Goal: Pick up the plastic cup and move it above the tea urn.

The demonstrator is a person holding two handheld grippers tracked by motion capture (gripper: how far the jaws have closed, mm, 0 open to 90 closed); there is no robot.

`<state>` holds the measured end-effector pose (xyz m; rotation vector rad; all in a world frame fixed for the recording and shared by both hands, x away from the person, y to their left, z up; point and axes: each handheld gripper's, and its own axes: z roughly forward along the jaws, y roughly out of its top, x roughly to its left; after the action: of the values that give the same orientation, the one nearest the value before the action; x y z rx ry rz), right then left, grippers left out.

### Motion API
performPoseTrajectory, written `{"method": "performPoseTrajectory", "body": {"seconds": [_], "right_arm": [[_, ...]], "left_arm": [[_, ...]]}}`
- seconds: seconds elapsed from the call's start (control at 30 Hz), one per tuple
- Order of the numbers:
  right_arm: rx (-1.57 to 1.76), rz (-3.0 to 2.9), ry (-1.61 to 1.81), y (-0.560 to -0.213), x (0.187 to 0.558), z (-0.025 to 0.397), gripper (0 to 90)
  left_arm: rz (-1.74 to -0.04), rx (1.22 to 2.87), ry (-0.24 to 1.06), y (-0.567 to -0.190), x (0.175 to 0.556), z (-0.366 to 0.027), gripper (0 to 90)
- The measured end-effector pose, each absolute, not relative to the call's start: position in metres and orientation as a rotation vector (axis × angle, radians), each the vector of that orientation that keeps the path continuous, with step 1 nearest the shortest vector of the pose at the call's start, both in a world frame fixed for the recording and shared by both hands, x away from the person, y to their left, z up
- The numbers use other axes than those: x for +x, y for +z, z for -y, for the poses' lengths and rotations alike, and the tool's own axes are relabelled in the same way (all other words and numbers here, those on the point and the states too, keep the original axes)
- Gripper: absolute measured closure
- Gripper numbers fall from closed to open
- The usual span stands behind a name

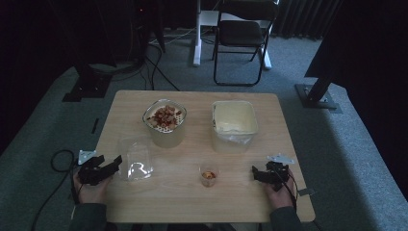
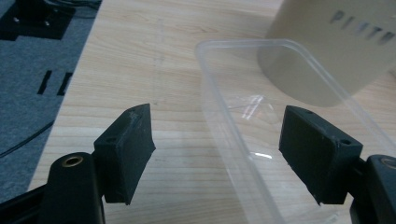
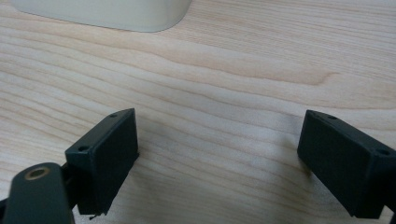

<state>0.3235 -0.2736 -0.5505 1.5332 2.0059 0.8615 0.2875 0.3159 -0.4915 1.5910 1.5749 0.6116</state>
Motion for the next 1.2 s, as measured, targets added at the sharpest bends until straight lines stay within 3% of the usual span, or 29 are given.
{"method": "performPoseTrajectory", "body": {"seconds": [0.23, 0.37, 0.83, 1.2], "right_arm": [[1.533, -2.005, 0.863, -0.551, 0.324, 0.274, 11.9], [1.533, -2.005, 0.863, -0.551, 0.324, 0.274, 11.8], [1.533, -2.005, 0.863, -0.551, 0.324, 0.274, 11.8], [1.533, -2.005, 0.863, -0.551, 0.324, 0.274, 11.8]], "left_arm": [[-1.543, 1.621, 0.563, -0.491, 0.279, -0.306, 27.2], [-1.530, 1.674, 0.523, -0.495, 0.274, -0.298, 33.4], [-1.609, 1.767, 0.475, -0.504, 0.285, -0.303, 83.1], [-1.627, 1.682, 0.519, -0.493, 0.293, -0.323, 86.0]]}}
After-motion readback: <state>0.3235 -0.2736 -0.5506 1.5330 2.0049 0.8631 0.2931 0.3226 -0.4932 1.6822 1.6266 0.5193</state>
